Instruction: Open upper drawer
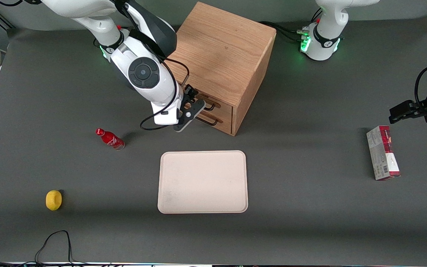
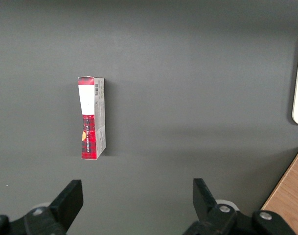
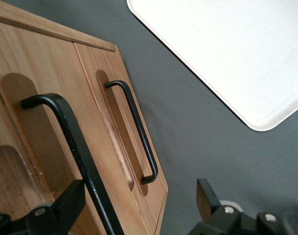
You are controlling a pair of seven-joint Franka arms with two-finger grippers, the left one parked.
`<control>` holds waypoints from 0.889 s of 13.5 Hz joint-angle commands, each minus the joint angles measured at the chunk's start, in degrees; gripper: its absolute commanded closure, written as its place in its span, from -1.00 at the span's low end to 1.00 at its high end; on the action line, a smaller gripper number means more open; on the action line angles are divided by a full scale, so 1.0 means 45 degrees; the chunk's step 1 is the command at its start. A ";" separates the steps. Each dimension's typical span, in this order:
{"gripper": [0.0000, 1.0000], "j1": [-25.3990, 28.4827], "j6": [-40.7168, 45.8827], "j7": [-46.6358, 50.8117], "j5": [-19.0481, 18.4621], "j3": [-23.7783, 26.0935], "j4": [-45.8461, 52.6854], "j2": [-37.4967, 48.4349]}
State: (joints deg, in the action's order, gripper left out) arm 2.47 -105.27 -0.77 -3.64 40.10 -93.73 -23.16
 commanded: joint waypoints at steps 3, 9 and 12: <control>-1.00 0.0038 -0.1274 -0.0219 -0.0187 0.0033 -0.1065 0.0263; -1.00 -0.0040 -0.1041 -0.0258 -0.0265 0.0248 -0.1027 0.0283; -1.00 -0.0196 -0.1139 -0.0512 -0.1066 0.0170 -0.0755 -0.0106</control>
State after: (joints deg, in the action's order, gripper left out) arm 2.23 -109.42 -1.48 -6.10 40.63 -96.19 -22.71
